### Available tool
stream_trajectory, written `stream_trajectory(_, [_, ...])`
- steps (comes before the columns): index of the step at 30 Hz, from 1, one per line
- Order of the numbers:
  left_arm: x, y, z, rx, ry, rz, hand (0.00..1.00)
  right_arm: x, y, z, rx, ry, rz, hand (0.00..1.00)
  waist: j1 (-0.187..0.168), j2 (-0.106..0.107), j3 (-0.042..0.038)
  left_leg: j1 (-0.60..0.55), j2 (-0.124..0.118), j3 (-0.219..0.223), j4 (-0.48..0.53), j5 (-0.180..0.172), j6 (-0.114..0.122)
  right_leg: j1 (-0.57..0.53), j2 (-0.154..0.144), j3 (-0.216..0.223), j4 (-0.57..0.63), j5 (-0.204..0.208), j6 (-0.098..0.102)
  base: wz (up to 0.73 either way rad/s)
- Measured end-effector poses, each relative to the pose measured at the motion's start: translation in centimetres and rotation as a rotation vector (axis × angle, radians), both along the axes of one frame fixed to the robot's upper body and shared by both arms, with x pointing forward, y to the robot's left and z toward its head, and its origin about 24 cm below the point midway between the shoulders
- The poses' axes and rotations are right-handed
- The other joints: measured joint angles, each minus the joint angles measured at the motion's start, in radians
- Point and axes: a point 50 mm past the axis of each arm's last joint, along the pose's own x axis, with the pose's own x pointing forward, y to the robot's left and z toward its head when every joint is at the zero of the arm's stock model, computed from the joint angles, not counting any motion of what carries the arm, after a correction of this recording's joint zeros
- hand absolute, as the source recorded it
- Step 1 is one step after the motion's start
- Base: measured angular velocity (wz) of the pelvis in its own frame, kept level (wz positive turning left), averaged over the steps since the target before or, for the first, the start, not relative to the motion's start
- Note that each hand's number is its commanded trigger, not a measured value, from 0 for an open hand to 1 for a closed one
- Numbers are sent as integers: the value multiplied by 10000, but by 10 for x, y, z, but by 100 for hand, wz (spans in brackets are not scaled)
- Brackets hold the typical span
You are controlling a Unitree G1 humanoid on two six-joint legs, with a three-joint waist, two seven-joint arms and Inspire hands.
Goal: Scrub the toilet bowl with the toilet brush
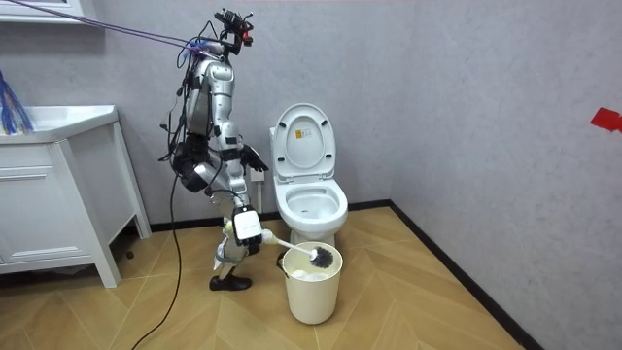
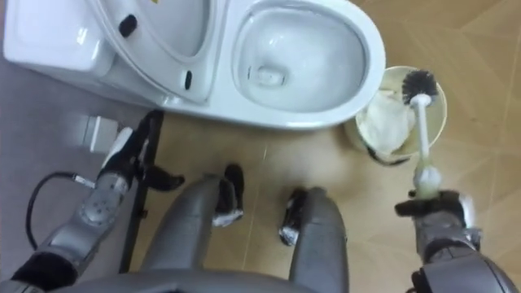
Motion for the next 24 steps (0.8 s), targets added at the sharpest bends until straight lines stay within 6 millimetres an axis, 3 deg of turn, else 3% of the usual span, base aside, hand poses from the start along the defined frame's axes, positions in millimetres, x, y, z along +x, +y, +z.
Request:
stream_trajectory(5, [-28, 13, -14, 64, 783, 686, 0, -18, 11, -11, 560, 140, -252, 100, -3, -153, -156, 1569, -17, -11, -1219, 218, -18, 1737, 332, -85, -1744, 462, 173, 0])
stream_trajectory(9, [-50, 25, -20, 58, 1261, 1309, 0, -34, 11, -15, 714, 253, -670, 100, -75, -225, -181, 2678, -108, -122, -1813, 218, -19, 3052, 440, -291, -2800, 651, 315, 9])
stream_trajectory(10, [-57, 29, -22, 72, 1410, 1517, 0, -40, 11, -16, 740, 298, -779, 100, -53, -293, -241, 2993, -134, -88, -1971, 216, -20, 3369, 460, -285, -3082, 682, 364, 5])
stream_trajectory(12, [-71, 36, -24, 71, 1599, 2043, 0, -47, 14, -18, 814, 341, -724, 100, -10, -415, -283, 3538, -181, -65, -2182, 213, -22, 4068, 495, -329, -3572, 747, 421, 7])
stream_trajectory(19, [-96, 42, -24, 121, 1735, 2951, 0, -49, 22, -18, 1037, -148, -479, 100, 30, -630, -223, 4572, -182, 142, -2372, 147, -58, 5450, 585, -594, -4337, 810, 448, 9])
stream_trajectory(24, [-112, 47, -22, 374, 1588, 3551, 0, -45, 25, -16, 766, -171, 327, 100, 95, -688, -317, 4859, -173, -139, -2312, 14, -138, 5986, 701, -843, -4613, 814, 422, 16])
